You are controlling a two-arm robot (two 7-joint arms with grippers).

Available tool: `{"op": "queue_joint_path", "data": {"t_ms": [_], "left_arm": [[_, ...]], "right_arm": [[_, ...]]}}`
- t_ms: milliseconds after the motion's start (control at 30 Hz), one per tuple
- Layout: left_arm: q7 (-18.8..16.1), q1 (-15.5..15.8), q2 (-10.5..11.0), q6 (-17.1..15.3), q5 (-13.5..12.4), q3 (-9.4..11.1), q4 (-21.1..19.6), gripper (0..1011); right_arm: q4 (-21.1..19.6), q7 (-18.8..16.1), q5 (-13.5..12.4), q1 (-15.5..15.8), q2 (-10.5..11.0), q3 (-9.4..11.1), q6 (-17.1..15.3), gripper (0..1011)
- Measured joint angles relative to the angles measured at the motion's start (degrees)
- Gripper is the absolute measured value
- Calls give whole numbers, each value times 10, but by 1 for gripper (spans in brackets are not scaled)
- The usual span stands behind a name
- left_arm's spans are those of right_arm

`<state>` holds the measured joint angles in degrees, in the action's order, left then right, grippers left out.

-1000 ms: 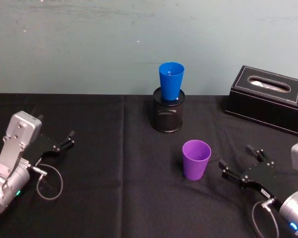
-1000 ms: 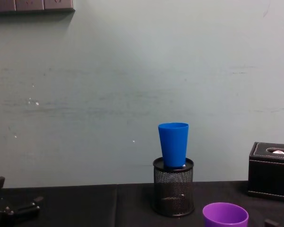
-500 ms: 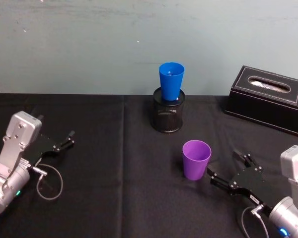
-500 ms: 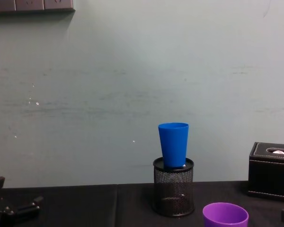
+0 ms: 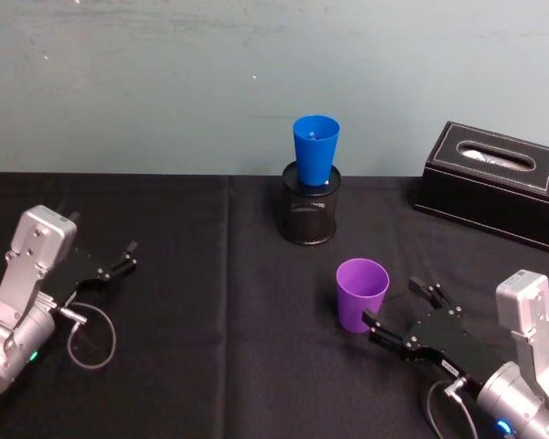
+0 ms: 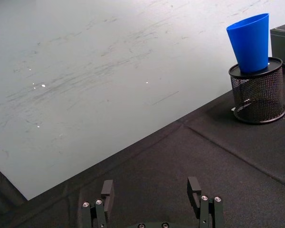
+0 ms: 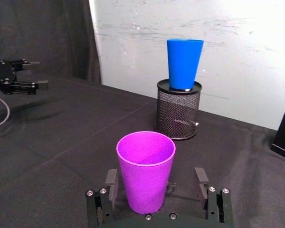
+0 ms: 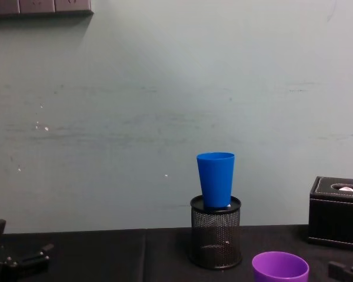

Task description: Pick up one cup with a gripper and tap it against the other cup.

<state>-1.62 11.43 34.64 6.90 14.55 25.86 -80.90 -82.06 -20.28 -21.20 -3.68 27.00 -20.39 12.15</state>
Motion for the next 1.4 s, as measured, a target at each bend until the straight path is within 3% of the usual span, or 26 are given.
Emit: {"op": "queue_joint_path", "data": {"t_ms": [1400], "left_arm": [[0,0,0,0,0,0,0,1012]], "right_arm": [[82,-67,31,-56,-63,19,-2,1003]]}}
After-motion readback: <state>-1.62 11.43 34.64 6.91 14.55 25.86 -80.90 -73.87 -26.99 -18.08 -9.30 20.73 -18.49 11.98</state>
